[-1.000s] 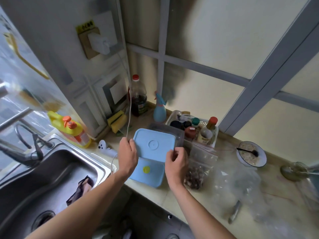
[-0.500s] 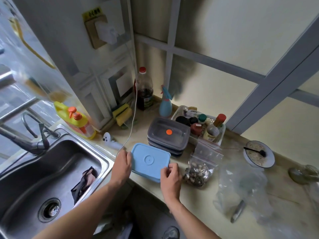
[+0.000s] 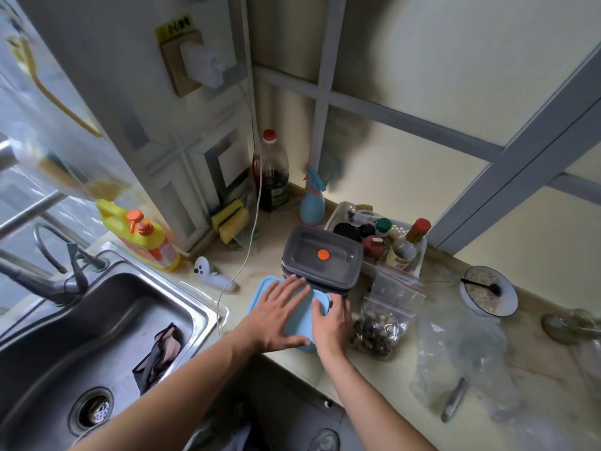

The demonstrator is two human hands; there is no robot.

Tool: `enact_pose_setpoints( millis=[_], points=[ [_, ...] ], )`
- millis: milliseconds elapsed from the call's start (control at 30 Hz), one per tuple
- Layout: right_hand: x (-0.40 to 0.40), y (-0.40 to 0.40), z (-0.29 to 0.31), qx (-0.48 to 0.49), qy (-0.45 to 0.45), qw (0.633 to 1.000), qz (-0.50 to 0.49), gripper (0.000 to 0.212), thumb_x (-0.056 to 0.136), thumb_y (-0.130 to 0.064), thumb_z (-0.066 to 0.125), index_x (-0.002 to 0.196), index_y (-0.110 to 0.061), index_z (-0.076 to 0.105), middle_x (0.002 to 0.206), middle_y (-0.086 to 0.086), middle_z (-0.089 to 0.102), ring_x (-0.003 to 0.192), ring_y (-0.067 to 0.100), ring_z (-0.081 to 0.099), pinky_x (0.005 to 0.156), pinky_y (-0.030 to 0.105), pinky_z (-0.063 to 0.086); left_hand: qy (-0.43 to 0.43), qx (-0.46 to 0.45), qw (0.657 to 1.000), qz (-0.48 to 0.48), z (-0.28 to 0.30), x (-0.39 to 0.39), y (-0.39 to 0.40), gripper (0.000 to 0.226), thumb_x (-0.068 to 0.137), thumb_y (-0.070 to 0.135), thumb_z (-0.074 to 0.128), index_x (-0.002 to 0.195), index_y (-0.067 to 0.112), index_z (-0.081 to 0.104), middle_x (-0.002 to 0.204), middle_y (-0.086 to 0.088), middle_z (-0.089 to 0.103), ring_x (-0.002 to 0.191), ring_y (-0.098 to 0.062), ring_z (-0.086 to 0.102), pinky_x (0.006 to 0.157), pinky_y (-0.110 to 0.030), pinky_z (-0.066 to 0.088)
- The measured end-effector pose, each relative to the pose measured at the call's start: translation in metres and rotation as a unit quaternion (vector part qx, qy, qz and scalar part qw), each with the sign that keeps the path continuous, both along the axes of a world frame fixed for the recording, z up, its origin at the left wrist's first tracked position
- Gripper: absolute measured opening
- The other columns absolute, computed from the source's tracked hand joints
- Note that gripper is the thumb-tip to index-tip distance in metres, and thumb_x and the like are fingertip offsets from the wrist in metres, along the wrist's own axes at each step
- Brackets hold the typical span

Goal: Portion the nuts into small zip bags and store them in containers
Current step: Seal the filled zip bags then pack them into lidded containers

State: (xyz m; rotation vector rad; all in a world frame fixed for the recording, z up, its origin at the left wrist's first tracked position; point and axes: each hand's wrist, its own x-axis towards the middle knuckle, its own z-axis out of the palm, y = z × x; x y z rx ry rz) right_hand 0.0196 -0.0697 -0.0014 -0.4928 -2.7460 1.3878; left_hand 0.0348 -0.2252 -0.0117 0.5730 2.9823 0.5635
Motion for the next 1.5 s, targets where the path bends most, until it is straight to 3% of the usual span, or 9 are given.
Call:
enact_pose_setpoints(
  millis=[233, 467, 733, 1033, 1133, 1200, 1300, 1367, 1500],
  points=[
    [0.003, -0.005, -0.002, 0.108, 0.007, 0.994, 0.016, 0.026, 0.086, -0.019, 0.079, 0.101, -0.003, 0.064, 0.105, 0.017, 0.060, 0.103, 0.039, 0.059, 0.091, 0.039, 0.041, -0.070, -0.070, 0.995, -0.023, -0.004, -0.008, 0.003, 0.141, 0.054, 0.097, 0.052, 0.160, 0.022, -0.002, 0.167, -0.002, 0.004, 0.154, -0.022, -0.005, 0.124, -0.046, -0.004],
    [-0.011, -0.008, 0.033, 0.208, -0.116, 0.969, 0.072, 0.039, 0.098, -0.033, 0.063, 0.124, -0.004, 0.055, 0.129, 0.014, 0.055, 0.123, 0.030, 0.056, 0.097, 0.036, 0.045, -0.092, -0.184, 0.979, 0.001, 0.010, -0.008, 0.021, 0.137, 0.065, 0.062, 0.072, 0.156, 0.018, -0.020, 0.164, -0.010, 0.003, 0.152, -0.031, 0.000, 0.120, -0.055, 0.000],
    [-0.028, 0.001, 0.052, 0.196, -0.242, 0.942, 0.127, 0.064, 0.080, -0.034, 0.083, 0.127, -0.004, 0.052, 0.131, 0.017, 0.063, 0.120, 0.032, 0.063, 0.087, 0.034, 0.051, -0.134, -0.230, 0.964, -0.002, 0.024, -0.014, 0.033, 0.138, 0.069, 0.058, 0.075, 0.154, 0.015, -0.025, 0.165, -0.012, -0.007, 0.152, -0.035, -0.008, 0.119, -0.062, -0.002],
    [-0.036, 0.001, 0.057, 0.162, -0.278, 0.938, 0.131, 0.072, 0.080, -0.032, 0.084, 0.133, -0.003, 0.046, 0.132, 0.017, 0.062, 0.119, 0.032, 0.062, 0.084, 0.031, 0.050, -0.122, -0.212, 0.970, 0.006, 0.029, -0.008, 0.032, 0.135, 0.070, 0.057, 0.074, 0.155, 0.016, -0.022, 0.164, -0.012, -0.007, 0.152, -0.034, -0.009, 0.120, -0.061, -0.004],
    [-0.039, 0.010, 0.053, 0.134, -0.283, 0.936, 0.163, 0.061, 0.073, -0.041, 0.083, 0.119, -0.008, 0.061, 0.120, 0.012, 0.066, 0.104, 0.027, 0.065, 0.071, 0.024, 0.043, -0.112, -0.213, 0.971, 0.003, 0.029, -0.008, 0.030, 0.132, 0.069, 0.058, 0.074, 0.156, 0.018, -0.018, 0.162, -0.013, -0.001, 0.151, -0.034, -0.004, 0.120, -0.060, 0.000],
    [-0.041, 0.017, 0.049, 0.113, -0.267, 0.943, 0.161, 0.043, 0.067, -0.046, 0.083, 0.092, -0.014, 0.067, 0.104, 0.009, 0.069, 0.084, 0.023, 0.062, 0.057, 0.021, 0.040, -0.104, -0.204, 0.973, 0.003, 0.027, -0.009, 0.029, 0.135, 0.067, 0.064, 0.074, 0.156, 0.019, -0.016, 0.161, -0.014, 0.003, 0.151, -0.034, 0.000, 0.120, -0.059, 0.003],
    [-0.042, 0.026, 0.048, 0.095, -0.231, 0.957, 0.151, 0.052, 0.077, -0.049, 0.079, 0.056, -0.019, 0.042, 0.064, 0.001, 0.047, 0.071, 0.023, 0.046, 0.045, 0.024, 0.024, -0.092, -0.179, 0.979, 0.005, 0.025, -0.010, 0.023, 0.144, 0.058, 0.076, 0.074, 0.156, 0.022, -0.016, 0.160, -0.013, 0.008, 0.149, -0.034, 0.005, 0.120, -0.058, 0.005],
    [-0.042, 0.029, 0.054, 0.090, -0.210, 0.961, 0.153, 0.059, 0.084, -0.052, 0.073, 0.053, -0.021, 0.033, 0.056, -0.002, 0.033, 0.071, 0.023, 0.041, 0.045, 0.026, 0.021, -0.082, -0.161, 0.984, 0.008, 0.026, -0.009, 0.020, 0.148, 0.053, 0.081, 0.073, 0.156, 0.025, -0.017, 0.159, -0.012, 0.008, 0.149, -0.034, 0.006, 0.121, -0.057, 0.004],
    [-0.044, 0.032, 0.056, 0.062, -0.212, 0.960, 0.173, 0.056, 0.088, -0.048, 0.071, 0.054, -0.019, 0.037, 0.054, -0.005, 0.037, 0.055, 0.018, 0.041, 0.044, 0.024, 0.023, -0.071, -0.126, 0.989, 0.013, 0.030, -0.005, 0.016, 0.153, 0.050, 0.083, 0.073, 0.156, 0.024, -0.019, 0.161, -0.010, 0.005, 0.151, -0.033, 0.003, 0.122, -0.054, 0.001]
  ],
)
